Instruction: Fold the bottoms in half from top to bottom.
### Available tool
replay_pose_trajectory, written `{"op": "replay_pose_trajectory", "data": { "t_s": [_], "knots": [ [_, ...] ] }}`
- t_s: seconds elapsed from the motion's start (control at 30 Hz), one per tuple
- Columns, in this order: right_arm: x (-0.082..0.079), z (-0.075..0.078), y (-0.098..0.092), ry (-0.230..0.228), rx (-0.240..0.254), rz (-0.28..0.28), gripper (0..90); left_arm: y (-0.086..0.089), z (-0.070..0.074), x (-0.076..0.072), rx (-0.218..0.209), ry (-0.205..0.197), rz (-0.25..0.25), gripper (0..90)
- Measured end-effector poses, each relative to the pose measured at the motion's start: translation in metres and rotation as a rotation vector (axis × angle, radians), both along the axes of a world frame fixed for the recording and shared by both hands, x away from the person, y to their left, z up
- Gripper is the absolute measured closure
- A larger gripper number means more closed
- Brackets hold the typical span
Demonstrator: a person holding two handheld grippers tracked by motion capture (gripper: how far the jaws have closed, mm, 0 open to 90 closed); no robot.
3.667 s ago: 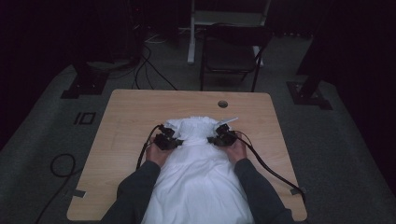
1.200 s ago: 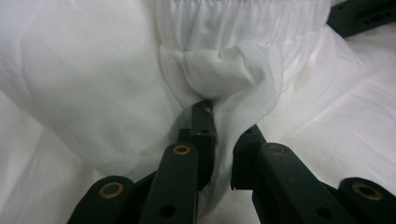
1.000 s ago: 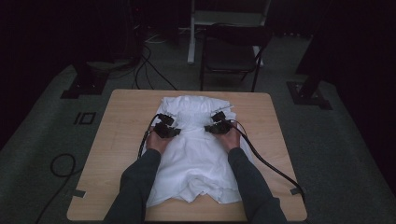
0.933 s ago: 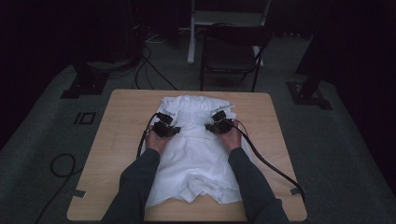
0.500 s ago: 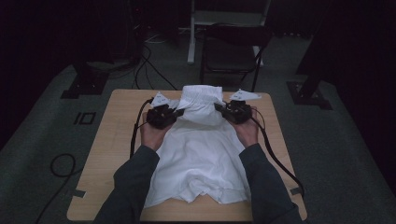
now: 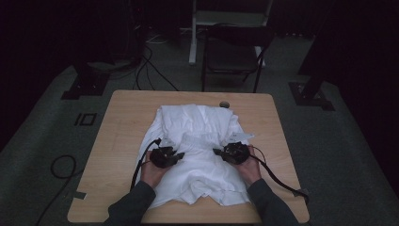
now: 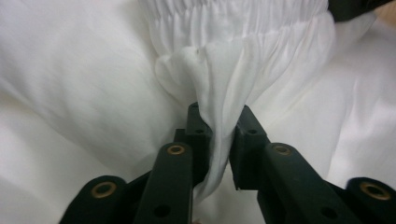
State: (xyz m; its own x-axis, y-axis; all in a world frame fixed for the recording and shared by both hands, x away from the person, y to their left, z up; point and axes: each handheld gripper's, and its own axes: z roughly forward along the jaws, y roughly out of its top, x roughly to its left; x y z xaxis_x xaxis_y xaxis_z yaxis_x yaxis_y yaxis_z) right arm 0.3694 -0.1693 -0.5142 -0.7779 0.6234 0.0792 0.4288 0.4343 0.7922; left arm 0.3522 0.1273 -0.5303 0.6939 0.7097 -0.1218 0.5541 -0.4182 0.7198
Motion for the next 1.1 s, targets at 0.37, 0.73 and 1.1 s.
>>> {"op": "replay_pose_trajectory", "data": {
  "t_s": [0.37,0.73,1.1],
  "knots": [
    [0.009,0.024,-0.019,0.053,0.134,0.011,45.5,0.021,0.037,0.009,-0.135,-0.035,0.044,52.0],
    [0.067,0.030,-0.006,0.059,0.077,-0.192,65.0,-0.008,0.044,0.076,-0.093,0.039,0.161,70.0],
    [0.051,0.018,-0.001,0.106,0.034,-0.059,63.2,-0.008,0.031,0.051,-0.142,0.071,0.066,68.2]
  ]
}}
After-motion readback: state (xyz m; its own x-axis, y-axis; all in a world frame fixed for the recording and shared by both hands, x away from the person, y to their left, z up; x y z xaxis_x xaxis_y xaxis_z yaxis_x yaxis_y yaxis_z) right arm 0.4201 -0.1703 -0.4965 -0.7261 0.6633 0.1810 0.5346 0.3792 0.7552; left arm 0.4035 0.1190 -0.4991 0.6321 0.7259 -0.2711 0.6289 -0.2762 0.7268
